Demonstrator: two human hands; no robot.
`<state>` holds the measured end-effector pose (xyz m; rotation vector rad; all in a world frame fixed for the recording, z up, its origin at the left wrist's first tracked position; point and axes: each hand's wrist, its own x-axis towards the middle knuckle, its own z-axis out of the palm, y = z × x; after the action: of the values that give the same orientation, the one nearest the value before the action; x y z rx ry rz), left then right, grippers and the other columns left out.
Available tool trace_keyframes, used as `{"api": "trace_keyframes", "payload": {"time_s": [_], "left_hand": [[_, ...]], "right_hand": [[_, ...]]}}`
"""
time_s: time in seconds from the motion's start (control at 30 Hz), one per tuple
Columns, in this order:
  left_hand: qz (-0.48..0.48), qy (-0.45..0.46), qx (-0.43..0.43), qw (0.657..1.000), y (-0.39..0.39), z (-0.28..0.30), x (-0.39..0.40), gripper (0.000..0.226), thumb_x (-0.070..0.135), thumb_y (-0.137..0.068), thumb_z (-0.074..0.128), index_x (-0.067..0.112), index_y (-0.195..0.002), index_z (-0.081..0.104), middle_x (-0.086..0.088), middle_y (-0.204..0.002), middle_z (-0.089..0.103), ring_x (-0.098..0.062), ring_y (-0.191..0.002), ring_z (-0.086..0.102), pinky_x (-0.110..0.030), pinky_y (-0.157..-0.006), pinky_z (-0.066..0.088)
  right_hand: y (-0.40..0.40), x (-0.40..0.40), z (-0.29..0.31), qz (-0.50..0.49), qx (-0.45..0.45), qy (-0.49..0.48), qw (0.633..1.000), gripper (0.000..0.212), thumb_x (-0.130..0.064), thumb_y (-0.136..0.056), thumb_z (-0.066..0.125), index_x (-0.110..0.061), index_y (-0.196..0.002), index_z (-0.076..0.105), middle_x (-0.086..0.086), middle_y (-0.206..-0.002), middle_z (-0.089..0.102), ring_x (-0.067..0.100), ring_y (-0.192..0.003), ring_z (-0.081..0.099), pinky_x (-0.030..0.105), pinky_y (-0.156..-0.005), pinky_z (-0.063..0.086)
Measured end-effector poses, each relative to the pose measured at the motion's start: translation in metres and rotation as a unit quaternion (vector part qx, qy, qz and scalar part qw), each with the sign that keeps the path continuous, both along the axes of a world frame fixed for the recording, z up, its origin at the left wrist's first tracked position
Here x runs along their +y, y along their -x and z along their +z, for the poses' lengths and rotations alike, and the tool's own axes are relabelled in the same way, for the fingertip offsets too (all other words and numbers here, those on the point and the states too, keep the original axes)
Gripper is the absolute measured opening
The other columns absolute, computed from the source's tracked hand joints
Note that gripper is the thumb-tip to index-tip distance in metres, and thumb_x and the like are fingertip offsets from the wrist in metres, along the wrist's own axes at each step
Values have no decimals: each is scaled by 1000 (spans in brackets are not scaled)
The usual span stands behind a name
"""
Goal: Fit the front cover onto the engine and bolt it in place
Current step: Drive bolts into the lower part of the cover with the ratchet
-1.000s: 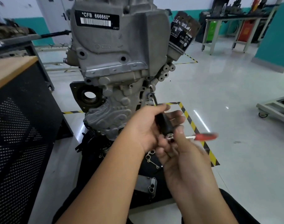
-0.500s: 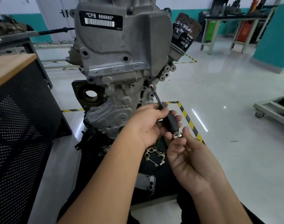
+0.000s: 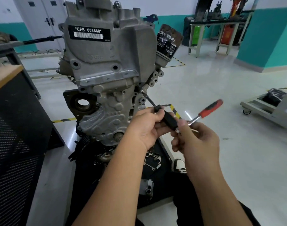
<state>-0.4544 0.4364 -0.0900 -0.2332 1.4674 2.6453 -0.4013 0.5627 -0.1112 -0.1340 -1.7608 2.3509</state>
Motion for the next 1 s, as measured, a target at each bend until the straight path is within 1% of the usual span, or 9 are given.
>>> {"api": "trace_keyframes", "payload": {"time_s": [0.1, 0.27, 0.3, 0.4, 0.47, 0.67, 0.77, 0.87, 1.0], "left_hand": [[9, -7, 7, 1000, 0, -2, 8, 10, 6, -101, 58, 2, -93, 65, -20, -85, 75, -34, -76, 76, -37, -60, 61], [37, -43, 4, 998, 1, -4, 9, 5, 4, -100, 58, -1, -101, 60, -22, -88, 73, -34, -78, 76, -41, -62, 62], [53, -39, -4, 998, 1, -4, 9, 5, 3, -99, 60, 0, -102, 58, -24, -87, 72, -36, -77, 75, -43, -61, 62], [84, -34, -15, 996, 1, -3, 14, 6, 4, -95, 67, 1, -97, 63, -22, -87, 71, -34, -74, 73, -38, -59, 61], [67, -49, -16, 996, 1, 0, 17, 10, 9, -96, 67, 1, -90, 69, -17, -82, 73, -26, -66, 73, -31, -54, 58], [-12, -117, -21, 993, -2, 2, 5, 21, 15, -102, 57, 4, -85, 64, -16, -85, 72, -29, -75, 75, -37, -60, 61], [3, -99, -23, 995, -1, 4, 11, 39, 13, -103, 56, 4, -68, 70, -14, -74, 69, -26, -63, 70, -32, -56, 59], [-15, -113, -18, 993, 0, 6, 15, 54, 20, -105, 52, 7, -56, 72, -9, -69, 66, -21, -62, 68, -32, -64, 59], [-21, -91, -22, 995, -1, 3, 8, 43, 23, -103, 55, 6, -67, 72, -8, -69, 66, -21, -60, 65, -29, -62, 59]], "right_hand": [[6, 8, -1, -121, 99, -192, 969, 12, -23, -86, 82, -26, -85, 70, -6, -67, 73, 13, -54, 71, 25, -51, 55], [2, -8, -3, -16, -82, 175, 981, 33, -34, -99, 68, -3, -88, 68, 8, -58, 66, 18, -47, 61, 26, -44, 50], [2, -10, -5, -18, -86, 165, 982, 34, -34, -100, 66, -2, -89, 69, 9, -58, 67, 18, -48, 63, 28, -45, 52], [4, -9, -11, -109, 37, -91, 989, 4, -25, -91, 75, -25, -92, 71, -2, -68, 74, 19, -61, 73, 36, -61, 62], [4, -9, -10, -158, 112, -175, 965, 24, -19, -83, 84, -37, -91, 70, -12, -78, 74, 12, -70, 73, 24, -67, 59], [-4, -27, -10, -123, 39, -68, 989, 21, -37, -86, 80, -21, -80, 69, 0, -63, 70, 18, -50, 70, 27, -46, 52], [-3, -26, -14, -174, 107, -193, 960, 16, -22, -81, 85, -28, -84, 70, -9, -66, 66, 8, -62, 66, 16, -59, 47], [-3, -25, -14, -193, 141, -233, 943, 37, -11, -75, 87, -32, -104, 76, -11, -77, 69, 7, -71, 66, 9, -66, 47], [-7, -37, -14, -150, 63, -129, 978, 22, -48, -80, 80, -31, -74, 67, -9, -60, 67, 17, -55, 68, 26, -52, 54]]}}
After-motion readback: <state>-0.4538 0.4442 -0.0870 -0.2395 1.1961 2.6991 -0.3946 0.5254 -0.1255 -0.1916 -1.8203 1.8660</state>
